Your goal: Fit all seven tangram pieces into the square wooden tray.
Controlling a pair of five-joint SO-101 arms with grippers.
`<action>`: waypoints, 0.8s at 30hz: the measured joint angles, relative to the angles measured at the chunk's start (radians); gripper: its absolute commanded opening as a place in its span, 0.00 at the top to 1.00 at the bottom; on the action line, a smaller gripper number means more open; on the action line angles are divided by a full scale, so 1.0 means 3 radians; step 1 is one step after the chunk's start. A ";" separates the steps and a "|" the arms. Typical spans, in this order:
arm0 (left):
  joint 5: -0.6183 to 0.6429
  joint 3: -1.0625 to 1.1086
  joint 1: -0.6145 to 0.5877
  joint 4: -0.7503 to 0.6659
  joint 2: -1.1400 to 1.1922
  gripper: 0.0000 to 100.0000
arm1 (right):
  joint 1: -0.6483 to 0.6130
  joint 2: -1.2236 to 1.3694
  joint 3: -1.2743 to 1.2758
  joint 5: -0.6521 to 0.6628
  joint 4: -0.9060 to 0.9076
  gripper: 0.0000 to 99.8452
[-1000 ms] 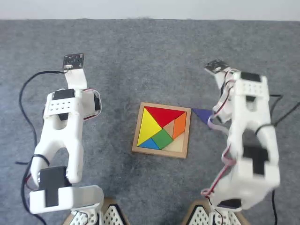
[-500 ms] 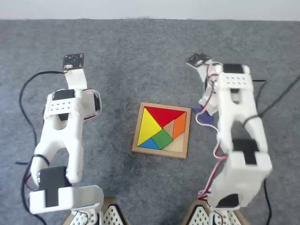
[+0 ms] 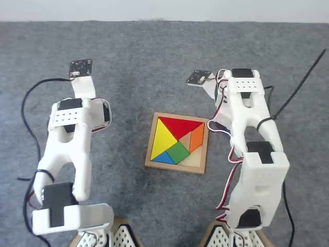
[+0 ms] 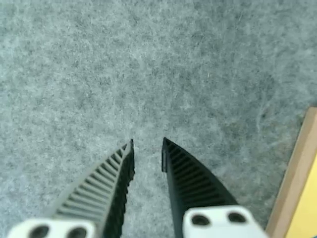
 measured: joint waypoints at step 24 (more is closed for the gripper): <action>0.0005 0.0000 0.0000 0.0000 0.0000 0.91 | 0.0000 0.0266 0.0000 -0.0046 -0.0092 0.69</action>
